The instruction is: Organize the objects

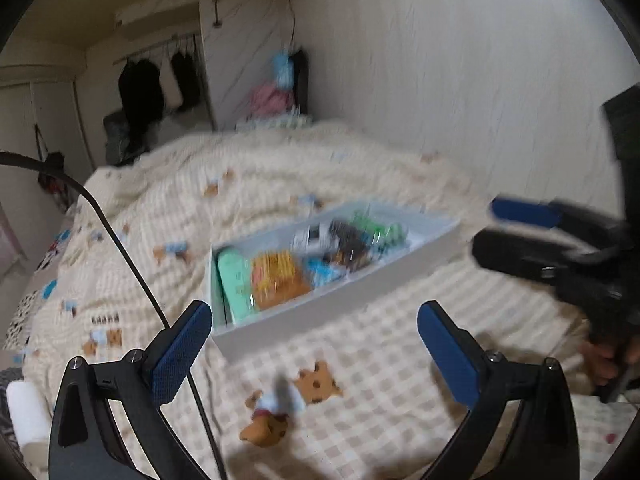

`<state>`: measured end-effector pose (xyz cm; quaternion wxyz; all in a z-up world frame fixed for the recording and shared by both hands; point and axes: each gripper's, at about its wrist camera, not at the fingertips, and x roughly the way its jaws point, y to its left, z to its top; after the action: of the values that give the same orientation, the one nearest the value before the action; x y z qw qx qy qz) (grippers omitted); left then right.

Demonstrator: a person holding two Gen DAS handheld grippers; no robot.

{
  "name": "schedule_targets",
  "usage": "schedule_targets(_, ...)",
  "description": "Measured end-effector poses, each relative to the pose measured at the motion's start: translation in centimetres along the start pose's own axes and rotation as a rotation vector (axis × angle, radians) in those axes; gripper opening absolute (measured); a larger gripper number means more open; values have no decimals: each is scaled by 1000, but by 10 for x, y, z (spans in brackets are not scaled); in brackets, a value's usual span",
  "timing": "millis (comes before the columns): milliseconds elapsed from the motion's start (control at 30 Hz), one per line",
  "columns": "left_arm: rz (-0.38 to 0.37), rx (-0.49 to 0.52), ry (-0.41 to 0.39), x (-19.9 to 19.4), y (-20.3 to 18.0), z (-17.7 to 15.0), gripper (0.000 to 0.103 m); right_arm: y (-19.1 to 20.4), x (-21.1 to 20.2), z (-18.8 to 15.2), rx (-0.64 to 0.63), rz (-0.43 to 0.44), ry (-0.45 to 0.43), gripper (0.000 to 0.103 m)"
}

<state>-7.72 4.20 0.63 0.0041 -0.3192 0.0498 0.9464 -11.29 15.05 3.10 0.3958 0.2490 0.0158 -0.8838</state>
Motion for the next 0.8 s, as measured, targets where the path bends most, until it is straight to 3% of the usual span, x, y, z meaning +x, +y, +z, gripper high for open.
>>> schedule_targets(100, -9, -9, 86, 21, -1, -6, 103, 4, 12, -3, -24, -6, 58, 84)
schedule_targets(433, -36, -108, 42, 19, 16, -11, 103, -12, 18, -8, 50, 18, 82, 84)
schedule_targets(800, -35, -114, 17, 11, 17, -10, 103, -15, 19, -9, 64, 21, 78, 84)
